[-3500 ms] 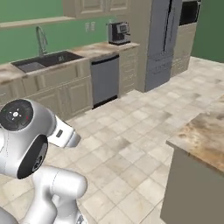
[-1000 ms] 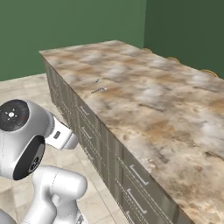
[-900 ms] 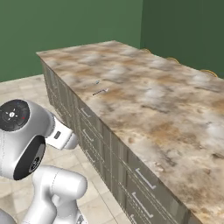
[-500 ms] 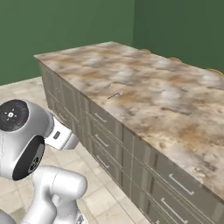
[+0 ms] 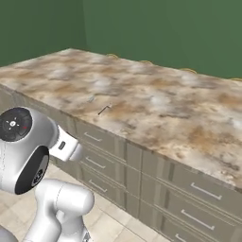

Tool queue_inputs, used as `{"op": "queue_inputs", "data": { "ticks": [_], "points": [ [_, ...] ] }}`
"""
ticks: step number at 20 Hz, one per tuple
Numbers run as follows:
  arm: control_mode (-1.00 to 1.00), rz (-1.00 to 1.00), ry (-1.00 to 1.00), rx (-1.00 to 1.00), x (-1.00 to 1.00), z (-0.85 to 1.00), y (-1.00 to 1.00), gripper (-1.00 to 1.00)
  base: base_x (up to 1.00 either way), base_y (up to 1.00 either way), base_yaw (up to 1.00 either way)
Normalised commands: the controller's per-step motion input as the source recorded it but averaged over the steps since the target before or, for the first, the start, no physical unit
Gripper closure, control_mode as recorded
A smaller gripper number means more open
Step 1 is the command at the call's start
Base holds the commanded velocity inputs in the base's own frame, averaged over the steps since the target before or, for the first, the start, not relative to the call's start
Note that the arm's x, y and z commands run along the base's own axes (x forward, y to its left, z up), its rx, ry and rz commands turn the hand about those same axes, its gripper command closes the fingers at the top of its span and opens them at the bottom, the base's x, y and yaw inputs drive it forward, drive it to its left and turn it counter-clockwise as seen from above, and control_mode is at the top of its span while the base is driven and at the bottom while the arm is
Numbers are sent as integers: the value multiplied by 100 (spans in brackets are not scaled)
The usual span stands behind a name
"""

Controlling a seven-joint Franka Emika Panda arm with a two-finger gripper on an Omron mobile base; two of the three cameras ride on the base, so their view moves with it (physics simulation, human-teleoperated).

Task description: Organize the utensils by type. Pick up the wooden spoons from the counter and place them in the open cabinet. Then pick up the metallic utensils from the counter and place them in the open drawer.

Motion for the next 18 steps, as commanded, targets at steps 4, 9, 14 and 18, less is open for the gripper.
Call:
{"op": "queue_inputs", "data": {
  "ticks": [4, 9, 14, 18],
  "points": [
    [100, 0, 0, 0, 0, 0, 0, -100, 38, 87, -27],
    [100, 0, 0, 0, 0, 0, 0, -100, 57, 82, -21],
    [100, 0, 0, 0, 0, 0, 0, -100, 71, 51, -63],
    [100, 0, 0, 0, 0, 0, 0, -100, 74, 49, -62]
  ]
}}
